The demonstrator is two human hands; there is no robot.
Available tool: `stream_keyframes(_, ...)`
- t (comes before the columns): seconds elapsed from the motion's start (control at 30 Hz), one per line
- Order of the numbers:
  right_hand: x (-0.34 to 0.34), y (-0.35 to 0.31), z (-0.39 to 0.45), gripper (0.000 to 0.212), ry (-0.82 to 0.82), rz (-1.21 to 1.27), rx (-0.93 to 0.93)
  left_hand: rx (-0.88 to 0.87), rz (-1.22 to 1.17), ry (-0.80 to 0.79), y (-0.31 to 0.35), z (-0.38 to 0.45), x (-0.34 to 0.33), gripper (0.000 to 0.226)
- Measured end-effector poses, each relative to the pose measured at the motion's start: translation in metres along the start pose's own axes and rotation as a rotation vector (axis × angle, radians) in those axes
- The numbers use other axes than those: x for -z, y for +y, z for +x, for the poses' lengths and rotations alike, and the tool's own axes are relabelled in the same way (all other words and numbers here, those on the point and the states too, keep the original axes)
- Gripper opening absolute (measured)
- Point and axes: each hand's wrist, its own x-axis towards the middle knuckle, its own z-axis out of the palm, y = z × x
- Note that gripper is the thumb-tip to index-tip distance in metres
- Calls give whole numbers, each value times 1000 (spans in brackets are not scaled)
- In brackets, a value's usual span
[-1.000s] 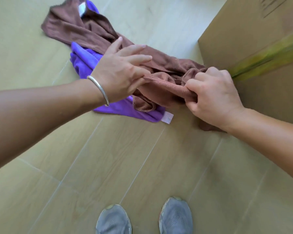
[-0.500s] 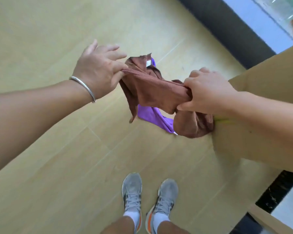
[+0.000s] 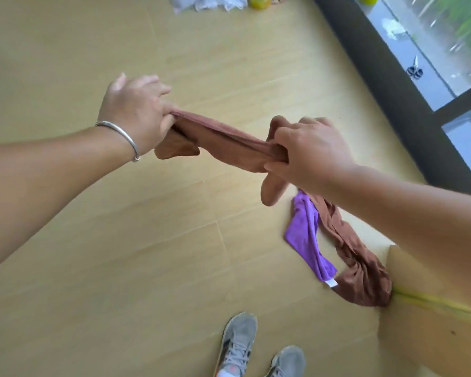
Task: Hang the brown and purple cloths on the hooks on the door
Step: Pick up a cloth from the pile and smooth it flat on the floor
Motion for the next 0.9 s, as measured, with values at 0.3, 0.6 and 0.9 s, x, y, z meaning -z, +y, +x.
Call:
stream_keyframes(0.3, -126, -174, -116, 52, -891, 498, 142, 283, 68, -630, -17, -152, -91, 45)
stream_keyframes(0.6, -200, -84, -137, 44, -795, 213, -28, 401, -27, -811, 61, -251, -162, 49)
stream_keyframes(0.9, -308, -11, -69, 61, -595, -54, 90, 498, -175, -693, 118, -262, -294, 69)
